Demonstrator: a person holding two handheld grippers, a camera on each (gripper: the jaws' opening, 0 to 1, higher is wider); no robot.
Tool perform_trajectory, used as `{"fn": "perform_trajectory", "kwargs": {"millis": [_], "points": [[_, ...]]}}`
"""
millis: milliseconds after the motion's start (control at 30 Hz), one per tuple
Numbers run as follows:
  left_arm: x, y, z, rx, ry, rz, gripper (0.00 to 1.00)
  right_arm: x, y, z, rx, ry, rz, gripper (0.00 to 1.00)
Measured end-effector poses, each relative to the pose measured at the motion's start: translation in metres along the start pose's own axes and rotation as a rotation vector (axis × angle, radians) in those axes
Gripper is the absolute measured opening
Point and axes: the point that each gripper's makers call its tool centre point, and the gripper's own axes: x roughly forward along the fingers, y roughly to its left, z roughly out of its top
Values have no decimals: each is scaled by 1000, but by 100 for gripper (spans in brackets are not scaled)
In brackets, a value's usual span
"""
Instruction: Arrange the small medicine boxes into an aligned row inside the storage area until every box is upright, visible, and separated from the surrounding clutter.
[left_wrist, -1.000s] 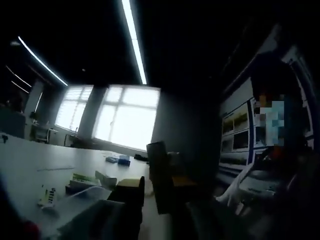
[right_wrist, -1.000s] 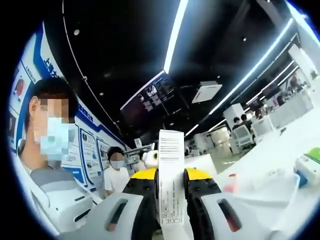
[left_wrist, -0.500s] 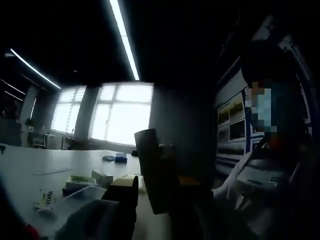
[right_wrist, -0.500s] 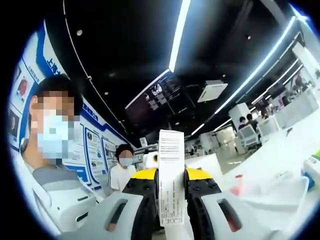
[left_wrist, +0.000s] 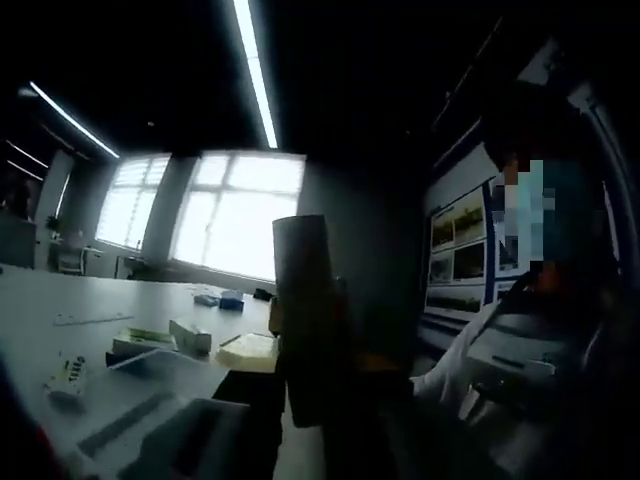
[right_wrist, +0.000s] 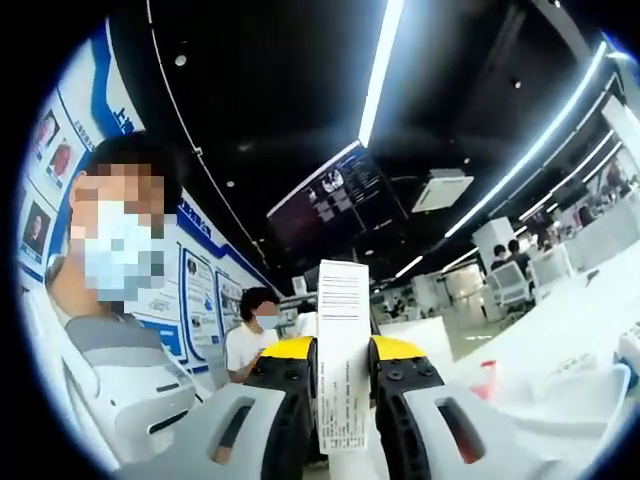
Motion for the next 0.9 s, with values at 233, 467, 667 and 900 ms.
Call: {"fn": "perform_trajectory", "kwargs": {"millis": [233,467,667,900], "points": [[0,-3,-5,-23,20,-3,18,-6,7,2,-116,-23,34,33],[4,-5,-18,-68,29,-28,18,-8,11,-4,-97,39,54,36],[7,-9,-23,-4,50,-31,18,-9,14,-3,-137,36,51,22],[4,-11,-24,38,66,-2,19,-9,11,-6,-53,78,11,19]]}}
